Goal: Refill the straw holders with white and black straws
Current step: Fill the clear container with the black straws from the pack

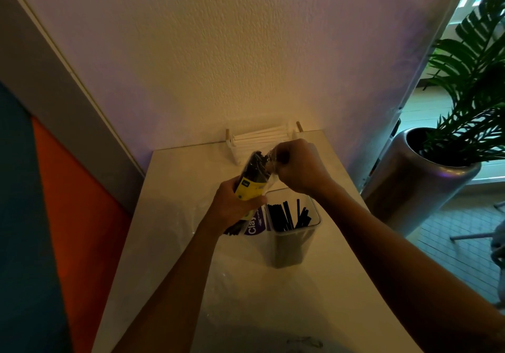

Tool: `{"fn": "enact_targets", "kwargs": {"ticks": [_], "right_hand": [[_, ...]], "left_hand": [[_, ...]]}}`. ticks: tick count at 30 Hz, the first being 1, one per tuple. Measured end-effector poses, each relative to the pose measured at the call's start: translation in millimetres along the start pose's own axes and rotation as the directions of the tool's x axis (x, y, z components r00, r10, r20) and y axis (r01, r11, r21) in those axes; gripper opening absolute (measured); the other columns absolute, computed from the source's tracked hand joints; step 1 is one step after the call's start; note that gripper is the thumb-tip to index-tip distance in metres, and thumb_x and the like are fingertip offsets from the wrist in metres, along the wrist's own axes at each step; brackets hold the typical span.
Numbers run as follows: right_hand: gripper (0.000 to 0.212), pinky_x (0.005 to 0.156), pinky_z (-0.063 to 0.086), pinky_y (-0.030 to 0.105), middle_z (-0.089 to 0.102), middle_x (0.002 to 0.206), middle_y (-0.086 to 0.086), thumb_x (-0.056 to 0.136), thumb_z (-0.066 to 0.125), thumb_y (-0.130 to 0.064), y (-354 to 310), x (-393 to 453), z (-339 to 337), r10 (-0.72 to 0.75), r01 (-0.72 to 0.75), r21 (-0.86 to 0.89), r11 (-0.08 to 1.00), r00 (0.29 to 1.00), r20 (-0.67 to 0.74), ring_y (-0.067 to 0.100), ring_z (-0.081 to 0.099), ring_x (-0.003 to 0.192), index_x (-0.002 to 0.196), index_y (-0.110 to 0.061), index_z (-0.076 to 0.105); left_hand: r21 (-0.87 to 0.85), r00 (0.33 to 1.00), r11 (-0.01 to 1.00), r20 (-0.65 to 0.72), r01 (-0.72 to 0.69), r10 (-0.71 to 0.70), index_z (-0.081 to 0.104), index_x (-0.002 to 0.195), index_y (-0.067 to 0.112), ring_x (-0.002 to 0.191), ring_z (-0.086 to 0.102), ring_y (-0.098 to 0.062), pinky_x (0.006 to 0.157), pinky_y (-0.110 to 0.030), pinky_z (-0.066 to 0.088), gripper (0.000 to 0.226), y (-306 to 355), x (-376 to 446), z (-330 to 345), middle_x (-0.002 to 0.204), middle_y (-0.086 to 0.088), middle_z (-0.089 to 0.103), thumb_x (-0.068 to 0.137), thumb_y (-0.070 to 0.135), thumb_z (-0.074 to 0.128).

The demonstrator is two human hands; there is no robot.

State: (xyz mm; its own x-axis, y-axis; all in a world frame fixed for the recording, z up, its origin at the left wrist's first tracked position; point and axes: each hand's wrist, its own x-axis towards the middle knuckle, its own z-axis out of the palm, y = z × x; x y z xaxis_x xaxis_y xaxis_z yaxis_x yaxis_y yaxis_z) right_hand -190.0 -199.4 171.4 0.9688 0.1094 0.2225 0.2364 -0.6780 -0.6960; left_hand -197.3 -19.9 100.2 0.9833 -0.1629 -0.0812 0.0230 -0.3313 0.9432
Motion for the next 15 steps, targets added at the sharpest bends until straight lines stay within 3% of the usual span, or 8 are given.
{"fn": "enact_targets", "kwargs": {"ticks": [5, 10, 15], "right_hand": [[0.016, 0.061, 0.041, -0.002, 0.067, 0.080, -0.010, 0.086, 0.066, 0.000, -1.0, -1.4, -2.4, -0.012, 0.011, -0.020, 1.000, 0.999, -0.043, -0.005, 0.059, 0.071, 0.089, -0.013, 0.076], [0.011, 0.062, 0.041, -0.001, 0.063, 0.076, -0.015, 0.090, 0.067, -0.007, -1.4, -2.8, -5.1, -0.013, 0.014, 0.028, 0.999, 0.998, -0.053, -0.007, 0.059, 0.070, 0.092, -0.013, 0.076], [0.012, 0.064, 0.044, -0.001, 0.068, 0.082, -0.011, 0.089, 0.068, -0.011, -0.4, -2.9, -6.1, -0.038, 0.041, 0.055, 0.998, 0.998, -0.054, -0.007, 0.062, 0.072, 0.098, -0.014, 0.076]], "left_hand": [[-0.006, 1.000, 1.000, 0.001, 0.020, -0.020, 0.063, 0.105, 0.026, 0.088, 0.068, -0.010, 0.077, -0.030, 0.056, 0.041, -5.9, -1.1, 0.6, 0.096, 0.007, 0.070, 0.071, 0.022, 0.085], [-0.036, 1.000, 0.999, 0.017, 0.019, -0.019, 0.059, 0.093, 0.036, 0.074, 0.066, 0.005, 0.059, -0.012, 0.050, 0.035, 0.5, -8.2, -0.4, 0.087, 0.017, 0.067, 0.073, 0.018, 0.082], [-0.075, 0.999, 0.997, 0.034, 0.035, -0.033, 0.059, 0.095, 0.034, 0.073, 0.066, 0.003, 0.055, -0.011, 0.049, 0.036, 0.0, -11.3, -1.4, 0.089, 0.014, 0.067, 0.074, 0.014, 0.081]]}}
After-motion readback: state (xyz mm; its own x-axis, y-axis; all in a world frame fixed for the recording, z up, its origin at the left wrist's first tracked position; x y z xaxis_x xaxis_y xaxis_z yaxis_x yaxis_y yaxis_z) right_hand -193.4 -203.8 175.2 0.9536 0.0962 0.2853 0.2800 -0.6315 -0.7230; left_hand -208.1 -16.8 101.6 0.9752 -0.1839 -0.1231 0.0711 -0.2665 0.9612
